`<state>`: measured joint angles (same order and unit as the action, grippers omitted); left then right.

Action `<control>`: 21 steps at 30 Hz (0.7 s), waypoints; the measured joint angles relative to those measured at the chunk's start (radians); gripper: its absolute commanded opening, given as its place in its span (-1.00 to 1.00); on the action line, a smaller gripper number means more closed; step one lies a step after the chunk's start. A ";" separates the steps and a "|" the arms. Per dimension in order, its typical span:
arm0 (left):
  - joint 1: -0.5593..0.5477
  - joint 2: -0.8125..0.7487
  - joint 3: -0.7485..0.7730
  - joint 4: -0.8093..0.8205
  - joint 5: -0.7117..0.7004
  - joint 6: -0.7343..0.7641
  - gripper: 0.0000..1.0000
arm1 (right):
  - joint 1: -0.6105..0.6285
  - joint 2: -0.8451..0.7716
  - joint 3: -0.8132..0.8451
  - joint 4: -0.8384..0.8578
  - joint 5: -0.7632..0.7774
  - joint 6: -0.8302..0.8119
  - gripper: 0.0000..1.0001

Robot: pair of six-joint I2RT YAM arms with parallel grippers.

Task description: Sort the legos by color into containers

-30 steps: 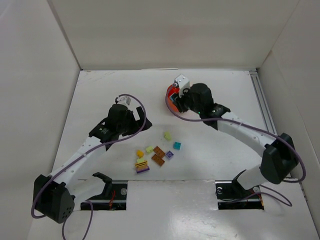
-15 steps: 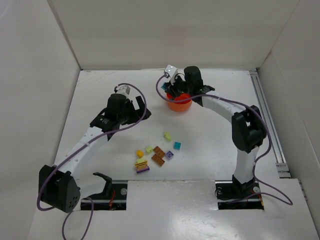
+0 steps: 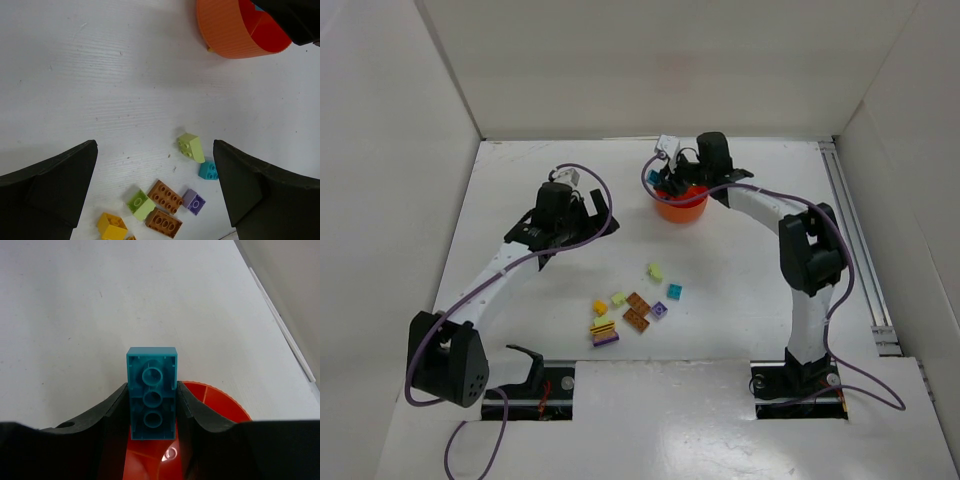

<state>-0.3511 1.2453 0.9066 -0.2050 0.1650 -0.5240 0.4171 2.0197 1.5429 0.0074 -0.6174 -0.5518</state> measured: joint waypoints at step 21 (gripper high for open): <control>0.000 0.020 0.013 0.006 0.012 0.011 1.00 | -0.017 0.038 0.022 -0.007 -0.025 -0.055 -0.35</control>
<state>-0.3511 1.2655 0.9192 -0.1993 0.1772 -0.5125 0.4000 2.0579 1.5646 0.0002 -0.6422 -0.6071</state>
